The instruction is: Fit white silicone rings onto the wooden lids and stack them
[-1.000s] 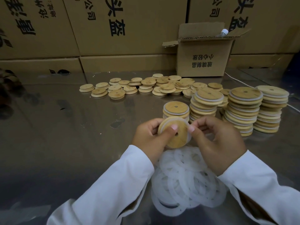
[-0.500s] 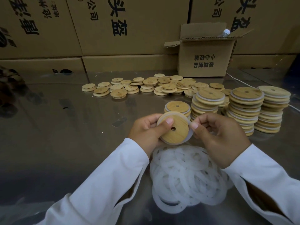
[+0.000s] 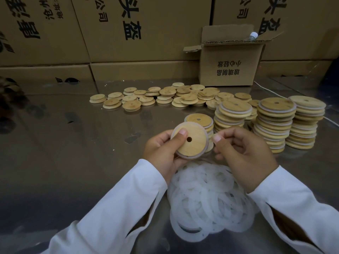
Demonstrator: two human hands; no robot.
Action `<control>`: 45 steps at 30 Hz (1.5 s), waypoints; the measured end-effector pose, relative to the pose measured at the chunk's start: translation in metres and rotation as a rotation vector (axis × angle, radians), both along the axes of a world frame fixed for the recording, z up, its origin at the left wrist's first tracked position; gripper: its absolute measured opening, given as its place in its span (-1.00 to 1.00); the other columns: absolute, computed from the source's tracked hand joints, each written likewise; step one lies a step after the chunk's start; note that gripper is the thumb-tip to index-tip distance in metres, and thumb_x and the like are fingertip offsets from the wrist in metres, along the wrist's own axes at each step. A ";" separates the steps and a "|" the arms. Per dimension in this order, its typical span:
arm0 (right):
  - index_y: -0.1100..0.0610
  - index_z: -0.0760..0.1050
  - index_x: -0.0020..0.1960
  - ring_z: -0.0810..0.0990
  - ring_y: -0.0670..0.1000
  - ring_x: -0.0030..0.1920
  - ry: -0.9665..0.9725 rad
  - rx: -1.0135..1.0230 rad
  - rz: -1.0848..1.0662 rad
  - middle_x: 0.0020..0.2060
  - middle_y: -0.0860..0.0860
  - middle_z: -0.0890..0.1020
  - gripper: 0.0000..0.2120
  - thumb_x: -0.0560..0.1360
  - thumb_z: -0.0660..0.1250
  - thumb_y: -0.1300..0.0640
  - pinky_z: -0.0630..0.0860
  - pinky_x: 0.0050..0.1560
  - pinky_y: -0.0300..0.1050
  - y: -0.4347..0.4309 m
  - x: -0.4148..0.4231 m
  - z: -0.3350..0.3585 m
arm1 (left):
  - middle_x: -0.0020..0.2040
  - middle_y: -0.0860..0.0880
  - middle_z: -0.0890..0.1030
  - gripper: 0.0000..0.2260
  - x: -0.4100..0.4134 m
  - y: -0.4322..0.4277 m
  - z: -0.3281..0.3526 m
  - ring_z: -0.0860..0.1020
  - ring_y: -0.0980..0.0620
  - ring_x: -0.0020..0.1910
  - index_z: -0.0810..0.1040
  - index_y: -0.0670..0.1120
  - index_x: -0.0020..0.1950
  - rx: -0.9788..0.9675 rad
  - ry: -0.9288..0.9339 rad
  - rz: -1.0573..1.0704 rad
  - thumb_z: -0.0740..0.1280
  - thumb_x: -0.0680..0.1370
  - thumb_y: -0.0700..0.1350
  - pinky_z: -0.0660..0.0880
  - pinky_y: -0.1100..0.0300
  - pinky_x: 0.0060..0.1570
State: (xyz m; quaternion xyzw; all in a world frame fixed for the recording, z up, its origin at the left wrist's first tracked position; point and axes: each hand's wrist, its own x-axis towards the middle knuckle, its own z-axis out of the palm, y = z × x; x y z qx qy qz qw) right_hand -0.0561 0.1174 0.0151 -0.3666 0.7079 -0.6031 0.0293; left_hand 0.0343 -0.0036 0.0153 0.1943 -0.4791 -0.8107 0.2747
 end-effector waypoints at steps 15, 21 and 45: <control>-0.12 0.39 -0.25 0.49 -0.19 -0.24 0.227 0.228 -0.039 -0.45 -0.10 0.52 -0.83 0.44 0.33 0.08 0.37 -0.31 -0.43 0.002 -0.016 -0.013 | -0.21 0.10 0.62 -0.93 -0.063 -0.021 0.050 0.57 0.20 -0.23 0.59 0.03 -0.13 -0.574 -0.136 0.284 0.42 0.44 -0.13 0.44 0.42 -0.31; -0.10 0.42 -0.24 0.50 -0.22 -0.24 0.224 0.212 -0.040 -0.45 -0.09 0.54 -0.88 0.42 0.33 0.06 0.39 -0.24 -0.32 0.003 -0.013 -0.010 | -0.09 0.04 0.61 -0.92 -0.081 -0.035 0.032 0.53 0.10 -0.06 0.63 -0.05 -0.09 -0.594 -0.373 0.124 0.43 0.44 -0.10 0.35 0.39 -0.23; -0.13 0.45 -0.29 0.46 -0.20 -0.26 0.760 0.492 -0.211 -0.54 -0.32 0.44 -0.85 0.33 0.14 -0.13 0.40 -0.05 -0.15 0.003 -0.014 -0.003 | 0.11 -0.10 0.54 -0.89 -0.102 -0.235 -0.007 0.54 -0.15 0.01 0.57 -0.01 -0.06 -1.010 -0.987 0.449 0.39 0.43 -0.07 0.46 0.11 -0.04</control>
